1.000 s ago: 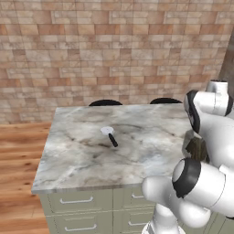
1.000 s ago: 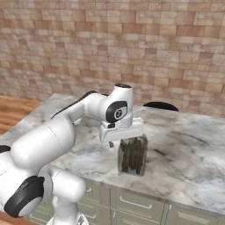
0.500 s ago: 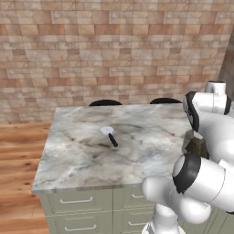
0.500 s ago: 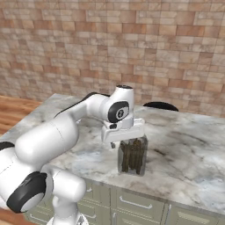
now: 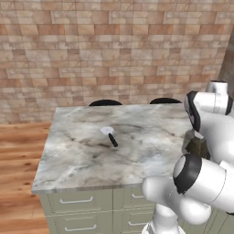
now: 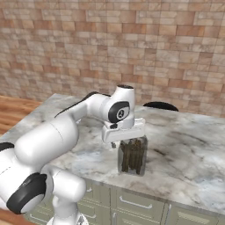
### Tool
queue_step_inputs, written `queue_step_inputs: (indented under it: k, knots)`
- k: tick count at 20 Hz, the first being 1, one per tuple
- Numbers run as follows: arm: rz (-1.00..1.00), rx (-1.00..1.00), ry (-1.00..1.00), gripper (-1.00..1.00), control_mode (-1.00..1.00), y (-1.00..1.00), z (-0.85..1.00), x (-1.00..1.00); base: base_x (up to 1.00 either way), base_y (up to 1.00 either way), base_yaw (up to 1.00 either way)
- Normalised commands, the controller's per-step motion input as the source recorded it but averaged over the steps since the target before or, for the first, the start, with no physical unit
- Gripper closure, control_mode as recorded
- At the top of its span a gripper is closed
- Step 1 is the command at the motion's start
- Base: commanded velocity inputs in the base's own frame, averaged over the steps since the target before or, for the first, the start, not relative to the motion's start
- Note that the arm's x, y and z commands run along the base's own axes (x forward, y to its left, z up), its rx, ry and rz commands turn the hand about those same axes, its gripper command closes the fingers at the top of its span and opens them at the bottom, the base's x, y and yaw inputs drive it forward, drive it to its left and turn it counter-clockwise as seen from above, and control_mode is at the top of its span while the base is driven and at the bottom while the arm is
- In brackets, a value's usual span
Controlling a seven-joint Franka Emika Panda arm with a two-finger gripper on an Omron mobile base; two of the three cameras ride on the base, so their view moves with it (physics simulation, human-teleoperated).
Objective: Pick the jar and jar from the dining table and place them in the open cabinet. Close the cabinet after placing the objects.
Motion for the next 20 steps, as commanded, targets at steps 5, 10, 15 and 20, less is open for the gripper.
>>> queue_step_inputs:
  k: [5,10,15,20]
  knots:
    - [0.0,0.0,-0.02,-1.0,-1.0,0.0,0.0,0.0,0.0,0.0,0.0]
    - [0.05,0.0,0.0,-1.0,-1.0,0.06,-0.08,0.13,0.0,0.0,0.0]
    - [0.12,0.0,0.0,-1.0,-1.0,0.09,-0.16,0.24,0.0,0.0,0.0]
    - [0.12,0.0,0.0,-1.0,-1.0,0.01,-0.23,0.08,0.0,0.0,0.0]
